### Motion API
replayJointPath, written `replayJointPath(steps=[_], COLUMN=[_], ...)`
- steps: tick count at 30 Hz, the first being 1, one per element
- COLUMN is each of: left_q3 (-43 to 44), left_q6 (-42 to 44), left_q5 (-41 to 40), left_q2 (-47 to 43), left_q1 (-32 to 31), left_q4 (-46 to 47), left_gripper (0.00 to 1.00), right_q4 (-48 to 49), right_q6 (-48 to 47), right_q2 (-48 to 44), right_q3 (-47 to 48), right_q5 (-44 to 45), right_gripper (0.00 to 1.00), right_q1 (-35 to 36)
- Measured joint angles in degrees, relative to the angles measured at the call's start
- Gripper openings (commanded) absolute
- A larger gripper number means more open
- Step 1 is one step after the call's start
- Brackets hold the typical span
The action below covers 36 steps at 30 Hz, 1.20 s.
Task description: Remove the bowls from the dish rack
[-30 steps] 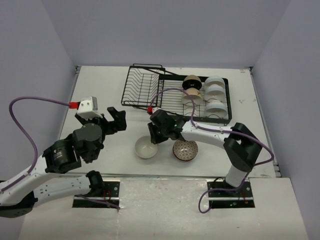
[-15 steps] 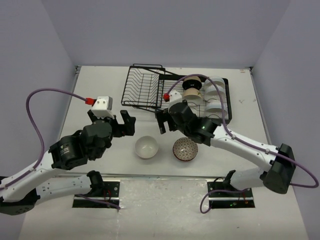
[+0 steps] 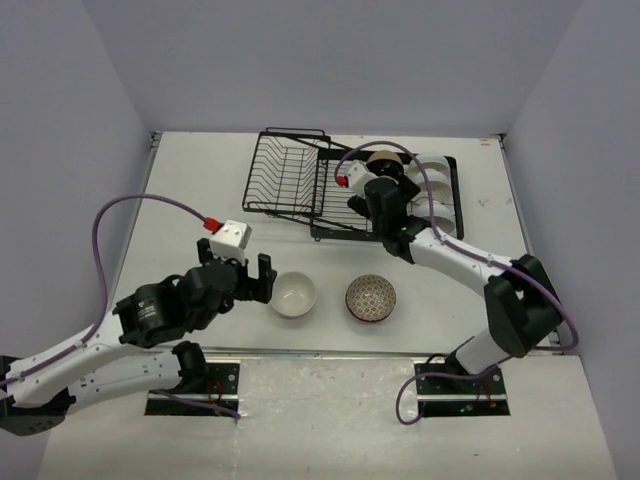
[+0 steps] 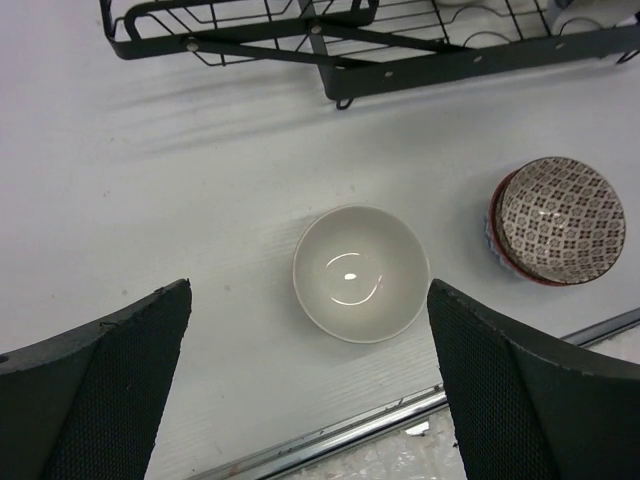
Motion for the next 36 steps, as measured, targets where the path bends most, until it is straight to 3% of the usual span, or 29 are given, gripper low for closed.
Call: replayJointPath(steps=[3,5,6,7,12,14,15,18,24,30,36], left_q3=[-3.2,-5.1,-5.7,-6.1,-6.6,-6.8,-6.8,-6.8,-6.9,-6.9,-6.9], left_q6=[1.6,2.5,2.9,3.1,4.1,4.4,4.4,4.4,4.6,4.9,4.9], left_q5=[1.2,2.2,2.7,3.1,3.4,3.4,3.4,3.4,3.4,3.4,3.3], left_q2=[0.9,1.2,1.2,1.2,-0.7,-2.0,-2.5,-3.7,-3.2,-2.8,-2.8], left_q1=[0.0,0.0,0.0,0.0,0.0,0.0,0.0,0.0,0.0,0.0,0.0], left_q4=[1.9,3.8,4.3,4.5,6.1,6.7,6.9,7.3,7.4,7.4,7.4], left_gripper=[1.0,1.0,1.0,1.0,1.0,1.0,1.0,1.0,1.0,1.0,1.0], right_q4=[3.5,5.5,6.6,7.9,12.8,14.2,14.9,17.6,23.7,26.7,27.5], right_q6=[-5.9,-8.9,-10.3,-11.7,-16.5,-17.7,-18.1,-19.6,-22.0,-22.2,-21.8], right_q2=[4.9,8.3,9.8,11.1,15.0,16.0,16.3,17.5,18.8,18.8,19.0], right_q3=[1.3,2.8,3.2,3.4,3.4,3.4,3.4,3.4,0.4,-1.3,-1.5], right_q5=[-0.1,0.0,0.0,0.1,0.1,0.1,0.1,0.2,1.4,1.6,1.6], right_gripper=[0.89,0.76,0.65,0.61,0.58,0.48,0.35,0.21,0.15,0.0,0.0], right_q1=[-1.0,-1.9,-2.3,-2.8,-4.2,-4.3,-4.3,-4.3,-4.1,-4.4,-4.4])
